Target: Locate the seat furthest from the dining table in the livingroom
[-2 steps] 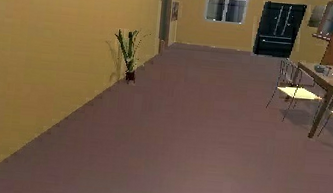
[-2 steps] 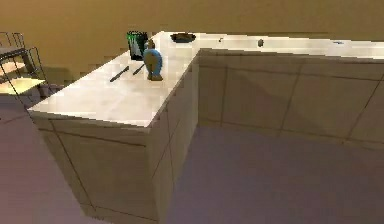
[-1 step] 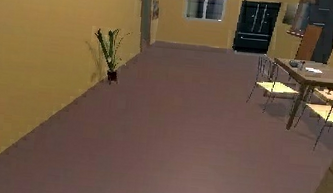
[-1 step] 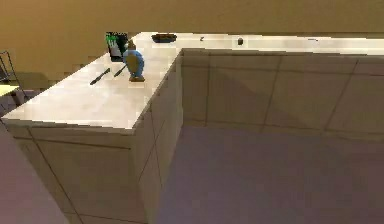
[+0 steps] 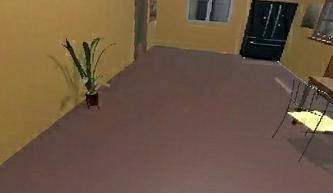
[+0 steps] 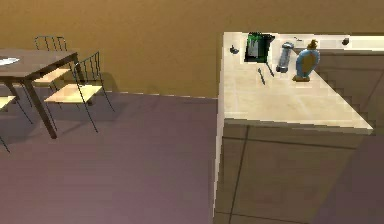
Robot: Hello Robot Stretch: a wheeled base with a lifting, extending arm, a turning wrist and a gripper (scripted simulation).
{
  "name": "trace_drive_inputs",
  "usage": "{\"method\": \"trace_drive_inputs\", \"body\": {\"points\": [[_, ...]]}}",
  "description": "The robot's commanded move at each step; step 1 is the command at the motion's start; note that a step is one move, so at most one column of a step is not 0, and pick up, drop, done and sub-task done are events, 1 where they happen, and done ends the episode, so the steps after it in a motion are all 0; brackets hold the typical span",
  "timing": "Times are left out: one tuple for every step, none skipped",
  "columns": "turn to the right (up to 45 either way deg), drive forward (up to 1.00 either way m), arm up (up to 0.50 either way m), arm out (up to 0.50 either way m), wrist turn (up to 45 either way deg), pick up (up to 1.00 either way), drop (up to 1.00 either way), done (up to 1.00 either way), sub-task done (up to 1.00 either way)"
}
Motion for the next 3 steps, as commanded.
{"method": "trace_drive_inputs", "body": {"points": [[3.0, 0.0, 0.0, 0.0, 0.0, 0.0, 0.0, 0.0, 0.0], [0.0, 1.0, 0.0, 0.0, 0.0, 0.0, 0.0, 0.0, 0.0], [0.0, 1.0, 0.0, 0.0, 0.0, 0.0, 0.0, 0.0, 0.0]]}}
